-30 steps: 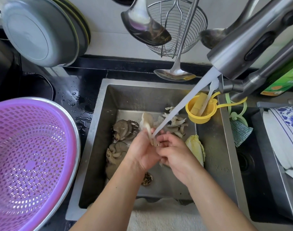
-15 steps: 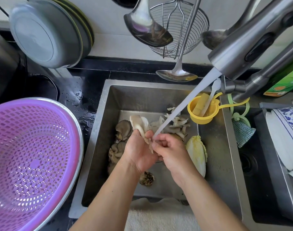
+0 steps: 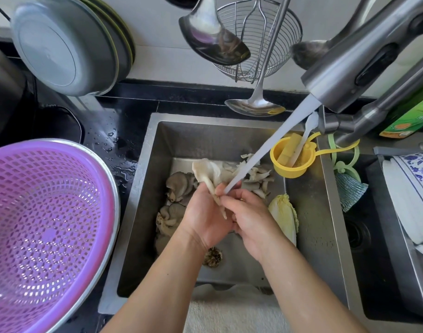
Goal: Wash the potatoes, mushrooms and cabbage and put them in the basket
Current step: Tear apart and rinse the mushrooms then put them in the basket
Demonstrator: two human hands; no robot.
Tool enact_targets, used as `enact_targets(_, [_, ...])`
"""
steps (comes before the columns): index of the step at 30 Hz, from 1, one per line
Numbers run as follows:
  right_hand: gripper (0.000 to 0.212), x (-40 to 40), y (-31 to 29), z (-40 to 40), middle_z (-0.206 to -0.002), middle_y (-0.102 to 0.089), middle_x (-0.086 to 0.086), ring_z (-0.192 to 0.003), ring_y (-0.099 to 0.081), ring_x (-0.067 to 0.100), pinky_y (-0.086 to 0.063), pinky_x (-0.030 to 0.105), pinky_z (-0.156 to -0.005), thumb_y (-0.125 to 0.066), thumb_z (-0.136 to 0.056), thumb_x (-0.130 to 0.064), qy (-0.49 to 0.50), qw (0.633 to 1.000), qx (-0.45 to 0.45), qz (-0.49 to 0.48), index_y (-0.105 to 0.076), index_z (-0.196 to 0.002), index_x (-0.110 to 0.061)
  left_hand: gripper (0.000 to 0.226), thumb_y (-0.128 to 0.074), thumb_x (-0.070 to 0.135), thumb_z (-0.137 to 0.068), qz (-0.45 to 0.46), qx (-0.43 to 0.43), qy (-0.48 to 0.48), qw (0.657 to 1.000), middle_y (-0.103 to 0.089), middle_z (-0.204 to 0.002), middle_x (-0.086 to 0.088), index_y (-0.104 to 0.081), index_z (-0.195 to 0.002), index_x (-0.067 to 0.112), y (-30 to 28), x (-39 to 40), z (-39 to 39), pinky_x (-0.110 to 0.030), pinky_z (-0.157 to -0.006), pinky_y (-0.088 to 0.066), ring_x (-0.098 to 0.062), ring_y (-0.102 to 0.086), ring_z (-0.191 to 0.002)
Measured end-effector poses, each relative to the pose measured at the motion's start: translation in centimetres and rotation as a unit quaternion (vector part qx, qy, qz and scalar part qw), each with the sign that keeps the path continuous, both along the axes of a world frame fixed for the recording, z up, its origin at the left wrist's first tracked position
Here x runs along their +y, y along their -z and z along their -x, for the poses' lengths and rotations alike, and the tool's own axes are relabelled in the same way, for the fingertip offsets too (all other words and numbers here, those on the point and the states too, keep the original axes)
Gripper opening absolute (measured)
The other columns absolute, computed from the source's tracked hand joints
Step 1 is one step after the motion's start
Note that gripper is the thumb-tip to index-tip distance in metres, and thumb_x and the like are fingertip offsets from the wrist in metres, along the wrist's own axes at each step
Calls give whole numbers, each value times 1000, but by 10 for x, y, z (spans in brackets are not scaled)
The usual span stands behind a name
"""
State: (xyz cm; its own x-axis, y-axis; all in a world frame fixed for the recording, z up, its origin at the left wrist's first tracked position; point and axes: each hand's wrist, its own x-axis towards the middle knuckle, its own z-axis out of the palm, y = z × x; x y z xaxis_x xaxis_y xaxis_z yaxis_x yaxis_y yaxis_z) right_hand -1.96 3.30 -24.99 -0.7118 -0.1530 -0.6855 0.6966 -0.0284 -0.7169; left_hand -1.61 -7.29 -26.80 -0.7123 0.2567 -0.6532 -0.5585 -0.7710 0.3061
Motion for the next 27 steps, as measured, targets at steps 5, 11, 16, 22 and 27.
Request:
enact_targets(5, [27, 2, -2, 4, -79, -61, 3, -69, -53, 12, -44, 30, -72, -54, -82, 7, -19, 1000, -8, 23, -66, -96, -12, 35, -38, 41, -97, -1, 8, -18, 1000, -63, -93, -9, -40, -68, 21, 0, -5, 1, -39, -103, -47, -25, -68, -89])
enact_targets(11, [14, 3, -1, 8, -84, -72, -6, -79, -66, 8, -53, 31, -79, -69, -93, -11, -41, 999, 25, -15, -72, -106, -13, 63, -26, 43, -108, 2, 14, -14, 1000, -64, -101, -13, -56, -60, 18, 4, -5, 3, -44, -120, -32, -30, -61, -109])
enact_targets(16, [37, 14, -6, 6, -102, -70, 7, -88, -65, 16, -54, 32, -79, -54, -89, 14, -3, 1000, 31, 0, -67, -113, -10, 55, -30, 53, -107, 1, 9, -56, 998, -48, -134, -25, -42, -65, 20, 7, -11, 10, -55, -107, -46, -43, -51, -134])
enact_targets(22, [3, 9, 0, -1, -92, -74, 2, -88, -71, 16, -60, 34, -78, -71, -94, -21, -17, 983, 127, -128, -71, -92, -22, 61, -24, 49, -110, 18, -18, -30, 999, -64, -90, -11, -42, -59, 19, -7, 4, 15, -46, -89, -52, -30, -64, -88])
enact_targets(27, [13, 19, 0, 0, -95, -76, 4, -85, -73, 14, -58, 27, -72, -66, -98, -10, -8, 990, 108, -94, -73, -91, -19, 54, -26, 39, -107, 29, -60, -28, 997, -61, -74, -7, -37, -57, 21, -7, 6, 18, -42, -88, -48, -24, -62, -77])
